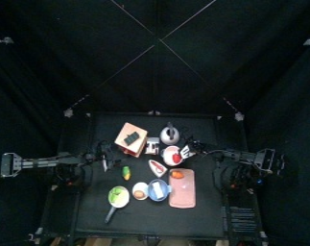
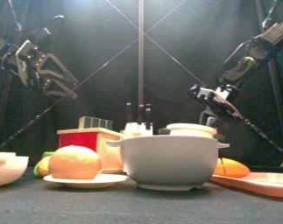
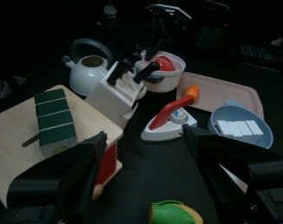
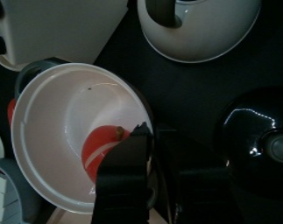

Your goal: Place pot on plate

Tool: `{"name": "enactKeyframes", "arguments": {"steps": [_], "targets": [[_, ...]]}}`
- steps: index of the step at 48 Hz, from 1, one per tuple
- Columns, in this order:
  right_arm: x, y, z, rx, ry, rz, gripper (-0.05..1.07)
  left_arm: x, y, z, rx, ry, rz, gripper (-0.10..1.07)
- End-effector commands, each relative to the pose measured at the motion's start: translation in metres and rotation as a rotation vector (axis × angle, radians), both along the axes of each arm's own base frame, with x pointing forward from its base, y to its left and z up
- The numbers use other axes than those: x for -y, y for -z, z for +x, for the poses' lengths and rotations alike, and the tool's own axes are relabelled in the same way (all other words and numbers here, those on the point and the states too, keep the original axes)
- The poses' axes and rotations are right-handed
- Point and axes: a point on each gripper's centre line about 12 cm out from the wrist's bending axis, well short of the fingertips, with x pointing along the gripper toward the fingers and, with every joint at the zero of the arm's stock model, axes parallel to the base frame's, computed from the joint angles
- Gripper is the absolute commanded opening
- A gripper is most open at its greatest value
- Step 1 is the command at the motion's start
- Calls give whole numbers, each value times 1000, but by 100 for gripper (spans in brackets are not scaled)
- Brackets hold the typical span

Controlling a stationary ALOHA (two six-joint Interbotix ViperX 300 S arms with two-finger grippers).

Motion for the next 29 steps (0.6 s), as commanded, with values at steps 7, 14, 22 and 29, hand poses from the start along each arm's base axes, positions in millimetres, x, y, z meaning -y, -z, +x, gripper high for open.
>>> {"name": "enactKeyframes", "arguments": {"steps": [7, 14, 22, 29], "targets": [[-6, -12, -1, 10, -15, -1, 43, -1, -5, 2, 12, -1, 6, 101], [-20, -20, -1, 3, -56, 10, 43, -1, -5, 2, 12, 0, 8, 101], [-41, -39, -4, 48, -121, -10, 43, -1, -4, 2, 10, 0, 5, 101], [-63, -48, -10, 86, -184, -15, 43, -1, -4, 2, 9, 0, 4, 101]]}}
